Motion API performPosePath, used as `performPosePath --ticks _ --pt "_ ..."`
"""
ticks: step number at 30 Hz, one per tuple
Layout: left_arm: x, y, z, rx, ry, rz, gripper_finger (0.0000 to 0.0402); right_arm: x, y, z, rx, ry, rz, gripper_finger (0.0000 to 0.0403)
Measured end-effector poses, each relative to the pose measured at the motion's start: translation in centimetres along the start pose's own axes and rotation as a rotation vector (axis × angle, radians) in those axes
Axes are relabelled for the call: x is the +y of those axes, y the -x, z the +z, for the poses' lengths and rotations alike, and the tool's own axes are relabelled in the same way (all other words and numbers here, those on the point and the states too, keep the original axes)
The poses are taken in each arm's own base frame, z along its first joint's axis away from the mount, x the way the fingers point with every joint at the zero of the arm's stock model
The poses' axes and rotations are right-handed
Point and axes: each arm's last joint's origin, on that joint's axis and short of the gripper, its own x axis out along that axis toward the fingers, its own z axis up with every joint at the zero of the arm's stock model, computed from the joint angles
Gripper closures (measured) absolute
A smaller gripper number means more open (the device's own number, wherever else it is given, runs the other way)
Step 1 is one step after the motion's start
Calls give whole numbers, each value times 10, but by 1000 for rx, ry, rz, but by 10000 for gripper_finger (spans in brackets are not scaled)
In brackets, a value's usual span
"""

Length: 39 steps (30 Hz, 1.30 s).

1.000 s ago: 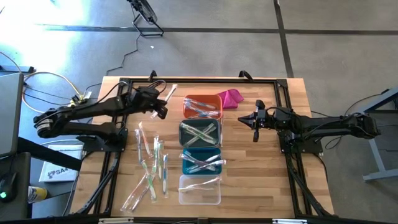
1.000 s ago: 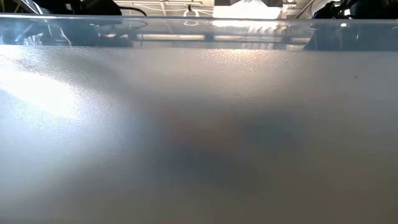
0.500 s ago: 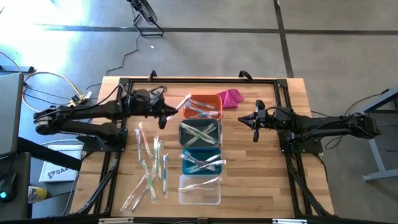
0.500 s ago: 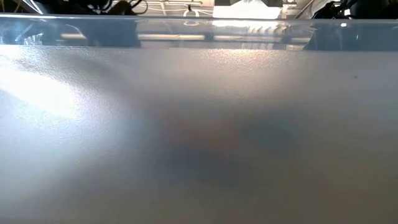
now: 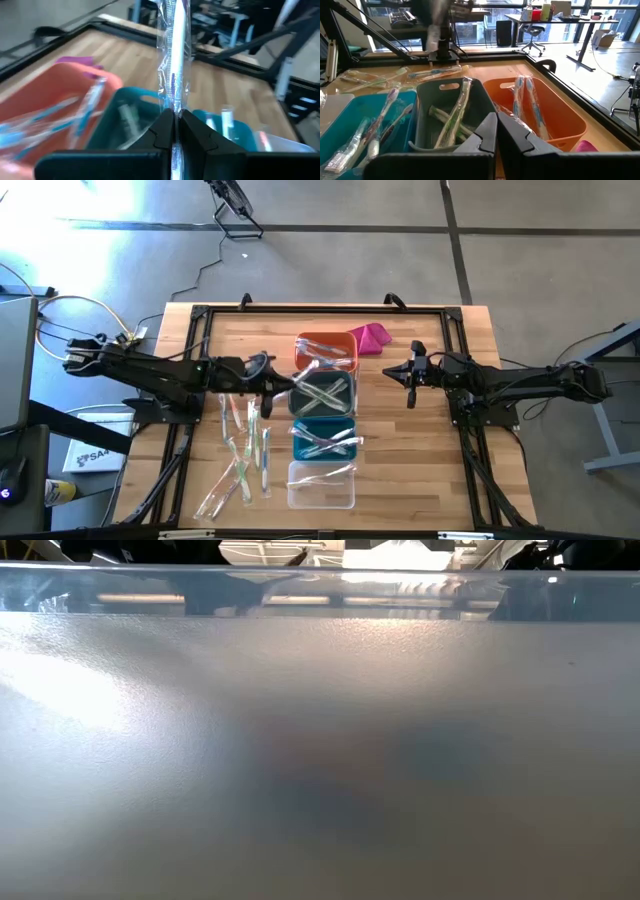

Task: Pick & Place Toothbrushes
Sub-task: Put the purple toothbrush into the blue bin

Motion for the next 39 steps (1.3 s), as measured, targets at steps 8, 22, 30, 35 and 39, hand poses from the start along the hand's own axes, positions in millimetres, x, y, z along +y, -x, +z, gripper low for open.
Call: performPosePath --ticks 8,22,30,35,39 --pt "-19 -20 -12 -12 37 -76 385 0 0 0 0 0 0 398" --pt "-40 -46 -31 -30 130 -177 385 0 0 0 0 0 0 398" --pt "-53 -50 -41 -18 163 -228 385 0 0 0 0 0 0 398" --pt "-60 -57 -48 -39 168 -257 385 0 0 0 0 0 0 398" --pt "-62 -67 -53 -26 173 -250 385 0 0 0 0 0 0 398"
